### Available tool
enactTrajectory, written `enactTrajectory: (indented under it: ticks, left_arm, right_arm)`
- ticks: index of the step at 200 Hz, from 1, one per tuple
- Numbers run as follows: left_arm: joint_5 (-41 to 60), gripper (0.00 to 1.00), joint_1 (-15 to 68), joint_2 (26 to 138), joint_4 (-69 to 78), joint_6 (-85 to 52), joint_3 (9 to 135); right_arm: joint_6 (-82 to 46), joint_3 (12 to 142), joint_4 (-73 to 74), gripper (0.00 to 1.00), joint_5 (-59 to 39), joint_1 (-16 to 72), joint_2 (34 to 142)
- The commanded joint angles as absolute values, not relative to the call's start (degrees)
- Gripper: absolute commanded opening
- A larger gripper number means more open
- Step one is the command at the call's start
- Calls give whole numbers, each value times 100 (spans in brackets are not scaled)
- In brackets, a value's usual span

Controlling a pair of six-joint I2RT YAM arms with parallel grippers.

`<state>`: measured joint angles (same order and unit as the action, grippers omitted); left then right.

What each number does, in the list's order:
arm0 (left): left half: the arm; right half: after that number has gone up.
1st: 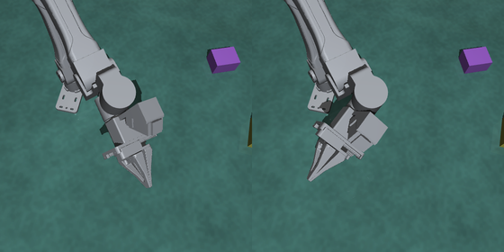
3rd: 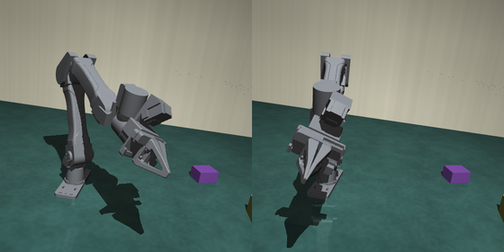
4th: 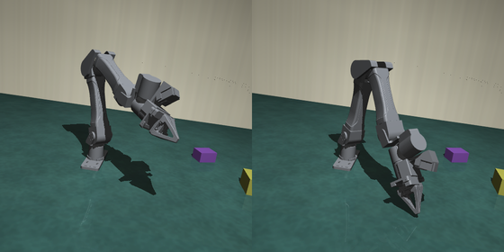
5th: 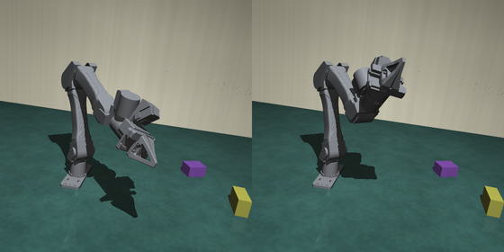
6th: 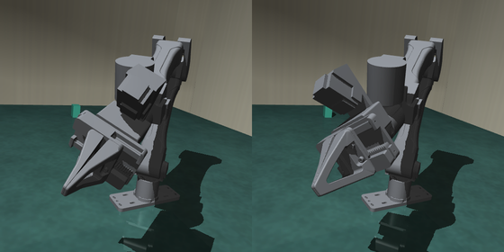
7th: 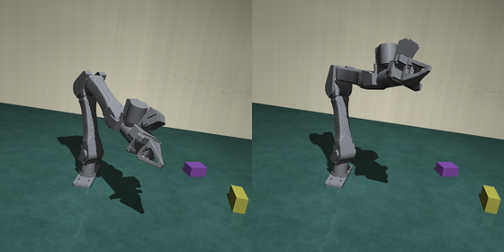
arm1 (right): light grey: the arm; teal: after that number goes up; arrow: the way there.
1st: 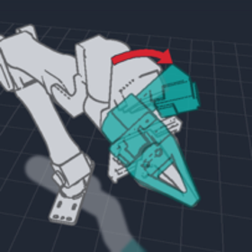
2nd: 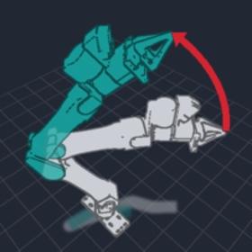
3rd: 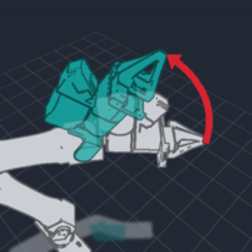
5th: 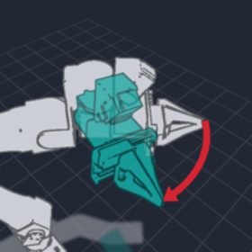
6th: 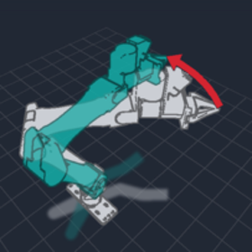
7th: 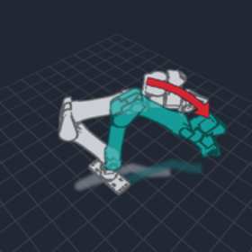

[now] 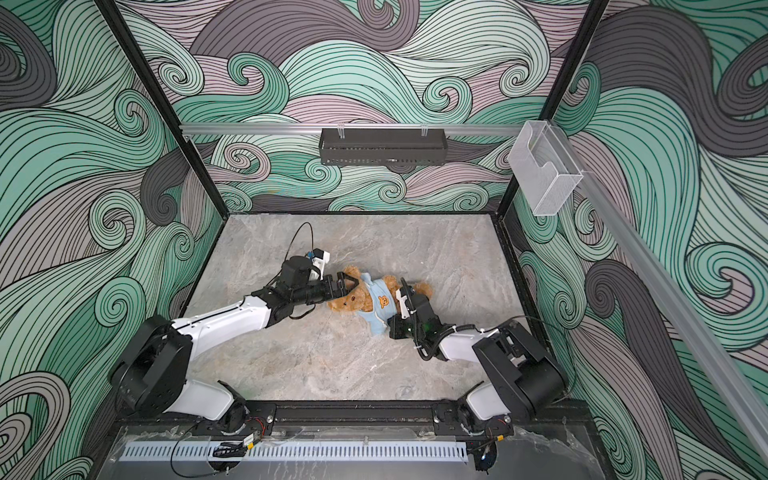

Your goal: Dress the teddy bear

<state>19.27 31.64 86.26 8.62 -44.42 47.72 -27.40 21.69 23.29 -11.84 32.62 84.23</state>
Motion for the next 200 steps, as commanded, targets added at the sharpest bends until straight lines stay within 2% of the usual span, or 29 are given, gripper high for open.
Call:
enactTrajectory:
  ticks: [1,22,51,73,93,113,142,164,200]
  left_arm:
    - [2275,94,3124,9137,-9,-4770,5310]
    - [2374,82,3125,9527,-213,-4903,5628]
    - [2426,72,3120,9907,-446,-4944,5903]
    - [2392,56,3122,9942,-203,-4886,5819]
    - [2304,39,3121,9784,347,-4663,5527]
    - [2090,27,3120,9506,896,-4243,5199]
    - [1731,2,3253,9049,1572,-3143,4809]
    - [1193,0,3475,8709,1900,-2377,4571]
    - [342,0,3910,7959,2609,-882,4094]
  right_arm:
    - [-2639,2083,2257,4,-954,3302,8504]
    - [-2599,2057,2259,4,-880,3310,8503]
    - [-2533,2048,2240,4,-831,3315,8510]
    - [-2481,2104,2077,6,-802,3315,8370]
    - [-2361,2201,1607,16,-758,3315,7854]
    - [-2048,2380,898,28,-796,3289,6964]
    - [-1625,2869,-64,41,-1430,3048,5761]
    - [-1723,3498,-520,47,-2276,2689,5539]
    - [-2162,4763,-1617,50,-2920,2197,6195]
